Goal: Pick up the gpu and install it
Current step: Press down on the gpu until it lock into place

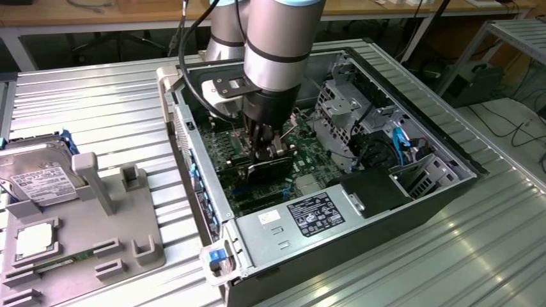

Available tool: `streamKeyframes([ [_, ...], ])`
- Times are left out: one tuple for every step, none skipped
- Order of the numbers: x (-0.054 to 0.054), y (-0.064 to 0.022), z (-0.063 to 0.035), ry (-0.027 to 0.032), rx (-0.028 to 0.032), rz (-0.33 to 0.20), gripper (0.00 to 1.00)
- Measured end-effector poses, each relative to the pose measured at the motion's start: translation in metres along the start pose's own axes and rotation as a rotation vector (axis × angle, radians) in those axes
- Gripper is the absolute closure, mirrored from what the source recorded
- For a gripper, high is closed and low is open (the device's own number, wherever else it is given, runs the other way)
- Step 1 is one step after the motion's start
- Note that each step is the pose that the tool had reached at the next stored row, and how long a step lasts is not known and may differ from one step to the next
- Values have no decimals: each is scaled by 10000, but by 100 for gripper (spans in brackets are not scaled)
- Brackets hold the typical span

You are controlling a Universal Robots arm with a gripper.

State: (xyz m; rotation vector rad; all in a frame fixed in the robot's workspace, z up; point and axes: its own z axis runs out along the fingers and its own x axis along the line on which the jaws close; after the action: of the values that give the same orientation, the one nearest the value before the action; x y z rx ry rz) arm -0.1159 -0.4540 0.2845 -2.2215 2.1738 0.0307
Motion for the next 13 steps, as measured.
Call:
streamKeyframes([
  [0,0,0,0,0,-1,89],
  [0,9,0,0,0,-5,89],
  [0,37,-1,1,-1,-4,89],
  [-1,65,-1,1,-1,-2,89],
  [-2,98,-1,1,0,-1,89],
  [-2,128,-1,1,0,-1,89],
  [-3,155,-1,0,1,-2,89],
  [-4,172,-1,0,2,-2,89],
  [-4,186,0,-1,2,-2,89],
  [-4,187,0,-1,2,-2,89],
  [-4,188,0,-1,2,-2,89],
  [-4,189,0,0,1,-3,89],
  [-4,196,0,0,1,-4,89],
])
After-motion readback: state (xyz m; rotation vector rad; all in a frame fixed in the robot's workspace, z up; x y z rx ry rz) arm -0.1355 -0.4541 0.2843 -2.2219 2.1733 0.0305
